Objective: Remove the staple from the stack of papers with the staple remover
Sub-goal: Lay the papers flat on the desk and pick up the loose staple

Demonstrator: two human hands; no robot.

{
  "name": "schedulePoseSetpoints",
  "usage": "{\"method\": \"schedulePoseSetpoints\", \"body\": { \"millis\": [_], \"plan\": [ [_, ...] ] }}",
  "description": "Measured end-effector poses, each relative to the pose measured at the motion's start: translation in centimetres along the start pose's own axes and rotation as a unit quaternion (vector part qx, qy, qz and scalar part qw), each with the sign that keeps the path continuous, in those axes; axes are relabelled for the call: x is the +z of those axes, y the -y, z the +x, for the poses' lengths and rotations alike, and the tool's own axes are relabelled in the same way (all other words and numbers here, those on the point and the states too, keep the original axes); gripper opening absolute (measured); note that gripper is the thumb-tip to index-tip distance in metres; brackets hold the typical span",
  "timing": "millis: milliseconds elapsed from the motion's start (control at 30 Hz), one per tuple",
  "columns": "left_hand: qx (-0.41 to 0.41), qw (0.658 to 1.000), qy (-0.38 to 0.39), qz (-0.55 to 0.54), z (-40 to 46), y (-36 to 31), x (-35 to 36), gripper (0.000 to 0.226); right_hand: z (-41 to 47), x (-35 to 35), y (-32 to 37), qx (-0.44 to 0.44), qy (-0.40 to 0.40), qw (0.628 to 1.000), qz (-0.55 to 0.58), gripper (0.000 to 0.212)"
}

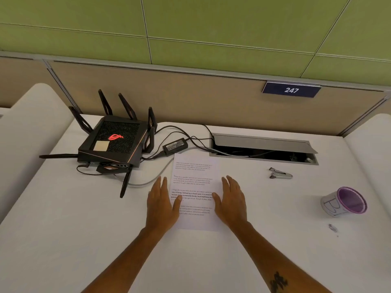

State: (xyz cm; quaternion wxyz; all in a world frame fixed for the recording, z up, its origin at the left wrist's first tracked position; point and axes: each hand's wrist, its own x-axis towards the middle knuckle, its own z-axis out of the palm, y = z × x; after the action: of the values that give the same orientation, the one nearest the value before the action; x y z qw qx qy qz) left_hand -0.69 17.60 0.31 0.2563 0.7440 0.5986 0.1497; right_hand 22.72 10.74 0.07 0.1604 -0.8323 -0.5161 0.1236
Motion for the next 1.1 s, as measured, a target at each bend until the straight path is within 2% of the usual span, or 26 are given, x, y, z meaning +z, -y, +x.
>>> {"method": "schedulePoseSetpoints", "body": {
  "millis": [100, 233, 600, 900, 967, 1100],
  "plan": [
    [0.049, 0.998, -0.002, 0.035, -1.3, -0.2, 0.6, 0.089, -1.1, -0.3, -1.1, -0.039, -0.013, 0.999, -0.033, 0.077],
    [0.085, 0.996, 0.011, 0.038, -3.3, -1.3, 1.4, 0.088, -2.8, -1.3, -3.0, -0.048, -0.017, 0.998, -0.043, 0.076],
    [0.134, 0.985, 0.060, 0.092, -9.5, -6.9, 5.8, 0.091, -8.7, -5.7, -11.3, -0.044, -0.031, 0.995, -0.080, 0.073],
    [0.172, 0.975, 0.109, 0.093, -13.9, -14.7, 11.1, 0.095, -12.9, -9.5, -20.7, 0.008, -0.044, 0.995, -0.089, 0.074],
    [0.191, 0.963, 0.157, 0.103, -16.2, -19.1, 15.5, 0.098, -14.6, -10.6, -27.2, 0.051, -0.031, 0.994, -0.089, 0.074],
    [0.195, 0.959, 0.170, 0.113, -17.2, -20.8, 17.9, 0.098, -15.3, -10.9, -30.5, 0.067, -0.021, 0.993, -0.092, 0.074]
  ]
}}
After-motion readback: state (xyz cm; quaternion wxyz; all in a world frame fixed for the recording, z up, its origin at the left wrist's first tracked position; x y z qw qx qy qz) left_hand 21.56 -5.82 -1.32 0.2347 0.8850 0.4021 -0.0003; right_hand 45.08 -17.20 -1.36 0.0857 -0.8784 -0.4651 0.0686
